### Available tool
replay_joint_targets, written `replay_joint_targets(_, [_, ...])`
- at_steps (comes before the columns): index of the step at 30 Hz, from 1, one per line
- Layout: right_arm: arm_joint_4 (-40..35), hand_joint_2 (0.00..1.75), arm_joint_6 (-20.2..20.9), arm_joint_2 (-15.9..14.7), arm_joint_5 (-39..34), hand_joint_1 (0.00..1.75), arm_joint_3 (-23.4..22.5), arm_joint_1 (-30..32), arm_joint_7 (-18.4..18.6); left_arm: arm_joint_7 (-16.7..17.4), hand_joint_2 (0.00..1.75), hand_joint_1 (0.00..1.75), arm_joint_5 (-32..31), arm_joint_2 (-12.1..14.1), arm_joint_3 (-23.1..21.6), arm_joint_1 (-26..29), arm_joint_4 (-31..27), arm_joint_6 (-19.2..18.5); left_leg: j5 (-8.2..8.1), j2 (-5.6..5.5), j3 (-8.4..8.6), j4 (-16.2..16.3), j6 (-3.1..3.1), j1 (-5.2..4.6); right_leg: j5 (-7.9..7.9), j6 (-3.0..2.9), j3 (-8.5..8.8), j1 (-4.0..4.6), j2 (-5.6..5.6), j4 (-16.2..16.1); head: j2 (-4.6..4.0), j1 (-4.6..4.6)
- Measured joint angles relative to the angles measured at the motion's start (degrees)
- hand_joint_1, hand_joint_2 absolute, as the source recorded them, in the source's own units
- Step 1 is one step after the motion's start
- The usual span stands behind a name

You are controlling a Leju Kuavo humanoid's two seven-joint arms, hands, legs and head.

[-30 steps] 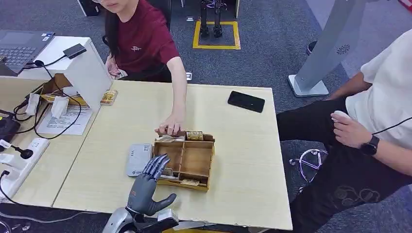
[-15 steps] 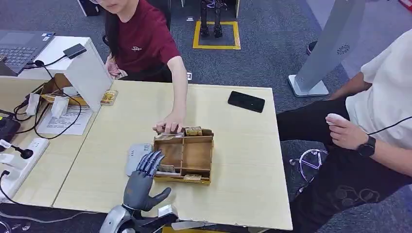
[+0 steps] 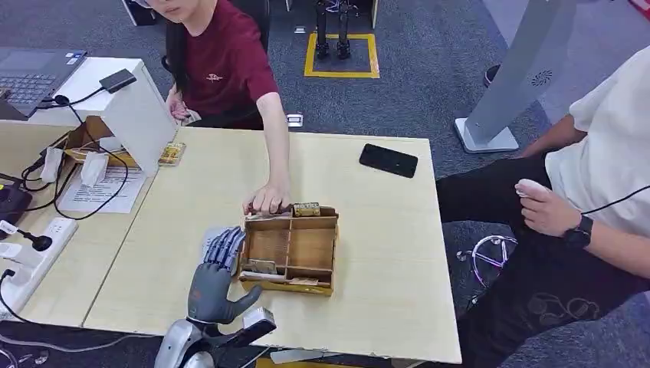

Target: Pass the card to the sensor for recognition and then transmit it.

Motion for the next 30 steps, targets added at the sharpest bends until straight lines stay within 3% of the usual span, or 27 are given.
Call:
replay_joint_targets(11, [0.0,1.75,-0.1,0.0,0.0,0.0,-0.1,0.0,-0.2,-2.5,1.75,0.0,4.0,-0.5,0.7,0.0,1.4,0.0,0.0,0.0,0.0,0.0,0.0,0.0,0.0,0.0,-0.01,0.0,0.0,0.0,0.0,0.0])
replay_joint_targets(26, [0.0,1.75,-0.2,0.0,0.1,0.0,-1.0,0.0,-0.3,-1.9,1.75,0.0,6.8,-0.5,0.7,0.0,1.4,0.0,0.0,0.01,0.0,0.0,0.0,0.0,0.0,0.0,-0.01,0.0,0.01,0.0,0.0,0.0])
replay_joint_targets(27, [0.0,1.75,-0.2,0.0,0.1,0.0,-1.0,0.0,-0.3,-1.9,1.75,0.09,6.8,-0.5,0.7,0.0,1.4,0.0,0.0,0.01,0.0,0.0,0.0,0.0,0.0,0.0,-0.01,0.0,0.0,0.0,0.0,0.0])
replay_joint_targets(28, [0.0,1.75,-0.2,0.0,0.1,0.0,-1.0,0.0,-0.3,-1.8,1.75,1.75,7.0,-0.5,0.6,0.0,1.4,-0.1,0.0,0.01,0.0,0.0,0.0,0.0,0.0,0.0,-0.01,0.0,0.0,0.0,0.02,0.0])
replay_joint_targets(30, [0.0,1.75,-0.2,0.0,0.1,0.0,-1.0,0.0,-0.3,-1.5,1.75,1.75,7.2,-0.5,0.5,-0.1,1.4,-0.2,0.0,0.01,0.0,0.0,0.0,0.0,0.0,0.0,-0.01,0.0,0.01,0.0,0.02,0.0])
